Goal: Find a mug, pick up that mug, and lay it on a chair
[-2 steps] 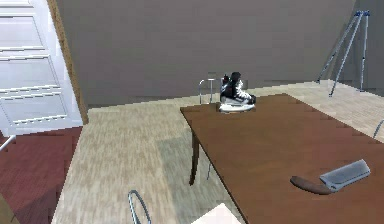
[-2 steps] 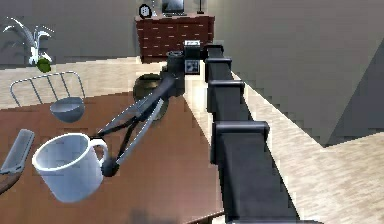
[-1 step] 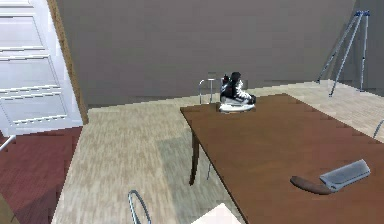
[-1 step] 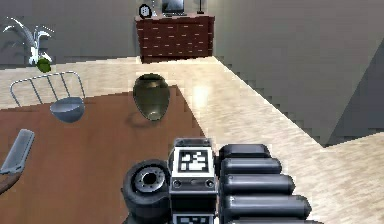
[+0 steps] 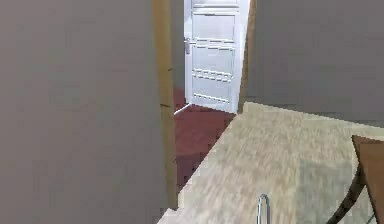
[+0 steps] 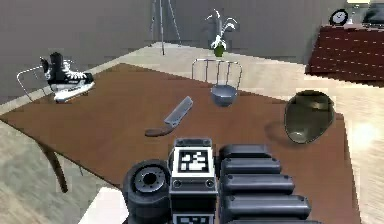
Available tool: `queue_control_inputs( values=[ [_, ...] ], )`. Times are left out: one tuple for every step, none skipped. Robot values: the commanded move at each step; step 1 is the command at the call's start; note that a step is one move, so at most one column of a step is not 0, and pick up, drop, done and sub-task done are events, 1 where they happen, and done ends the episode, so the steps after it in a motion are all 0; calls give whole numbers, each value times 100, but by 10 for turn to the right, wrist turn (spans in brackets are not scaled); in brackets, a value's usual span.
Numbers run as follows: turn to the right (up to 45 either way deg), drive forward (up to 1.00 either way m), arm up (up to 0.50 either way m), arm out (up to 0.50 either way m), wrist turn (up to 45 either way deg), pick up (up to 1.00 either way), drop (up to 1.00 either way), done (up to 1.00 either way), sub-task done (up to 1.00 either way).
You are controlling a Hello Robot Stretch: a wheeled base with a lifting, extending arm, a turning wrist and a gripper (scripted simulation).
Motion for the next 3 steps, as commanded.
queue_control_inputs(
  values=[
    [-450, 0, 0, 0, 0, 0, 0, 0, 0],
    [-450, 0, 0, 0, 0, 0, 0, 0, 0],
    [0, 25, 0, 0, 0, 0, 0, 0, 0]
  ],
)
